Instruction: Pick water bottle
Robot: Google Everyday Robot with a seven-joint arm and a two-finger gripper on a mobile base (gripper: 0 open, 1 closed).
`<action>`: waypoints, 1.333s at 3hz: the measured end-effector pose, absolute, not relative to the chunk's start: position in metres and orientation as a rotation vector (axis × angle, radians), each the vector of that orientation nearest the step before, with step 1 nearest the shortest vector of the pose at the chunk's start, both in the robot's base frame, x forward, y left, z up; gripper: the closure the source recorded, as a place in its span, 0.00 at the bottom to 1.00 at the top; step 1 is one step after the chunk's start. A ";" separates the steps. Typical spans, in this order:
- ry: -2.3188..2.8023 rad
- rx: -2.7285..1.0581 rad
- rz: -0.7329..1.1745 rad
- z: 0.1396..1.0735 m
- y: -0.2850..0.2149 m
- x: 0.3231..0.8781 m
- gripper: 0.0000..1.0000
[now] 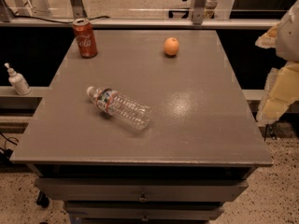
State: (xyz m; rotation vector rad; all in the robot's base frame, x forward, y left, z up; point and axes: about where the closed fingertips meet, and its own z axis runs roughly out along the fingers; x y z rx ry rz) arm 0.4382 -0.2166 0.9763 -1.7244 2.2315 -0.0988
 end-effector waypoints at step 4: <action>2.118 -1.762 0.124 0.963 -0.098 0.439 0.00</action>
Offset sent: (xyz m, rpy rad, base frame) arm -0.0016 0.0231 -0.0070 0.0300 0.0124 0.0546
